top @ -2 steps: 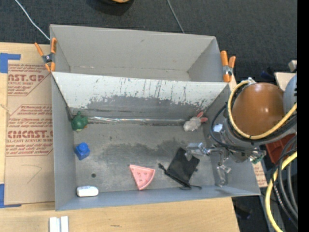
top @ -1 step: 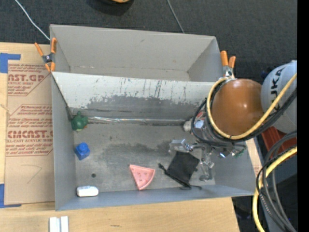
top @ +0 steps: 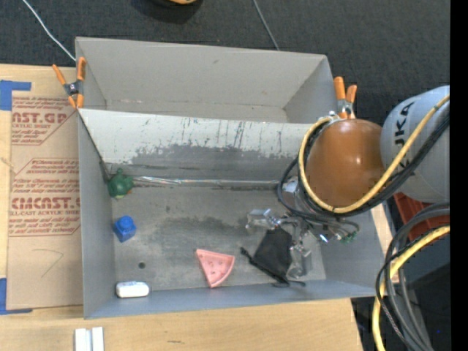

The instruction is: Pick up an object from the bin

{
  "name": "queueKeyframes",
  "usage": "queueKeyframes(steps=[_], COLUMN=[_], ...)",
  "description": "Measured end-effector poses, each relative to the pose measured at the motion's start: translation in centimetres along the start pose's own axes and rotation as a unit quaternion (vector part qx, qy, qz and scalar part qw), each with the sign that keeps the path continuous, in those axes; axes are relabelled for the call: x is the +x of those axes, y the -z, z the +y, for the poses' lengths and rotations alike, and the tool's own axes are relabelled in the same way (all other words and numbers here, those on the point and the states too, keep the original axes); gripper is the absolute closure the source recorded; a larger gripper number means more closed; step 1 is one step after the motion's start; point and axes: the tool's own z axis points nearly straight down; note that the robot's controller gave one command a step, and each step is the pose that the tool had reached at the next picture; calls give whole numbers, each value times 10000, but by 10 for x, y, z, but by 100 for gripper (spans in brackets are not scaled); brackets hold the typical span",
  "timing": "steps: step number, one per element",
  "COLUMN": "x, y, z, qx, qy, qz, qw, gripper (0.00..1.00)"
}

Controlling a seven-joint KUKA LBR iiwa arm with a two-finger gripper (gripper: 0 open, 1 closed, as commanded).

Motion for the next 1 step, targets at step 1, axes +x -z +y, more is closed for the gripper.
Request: queueKeyframes(steps=[1], x=[-4], y=[-45], z=[0], qx=[16], qy=[1836], qz=[-17], qw=[9830], gripper=[0])
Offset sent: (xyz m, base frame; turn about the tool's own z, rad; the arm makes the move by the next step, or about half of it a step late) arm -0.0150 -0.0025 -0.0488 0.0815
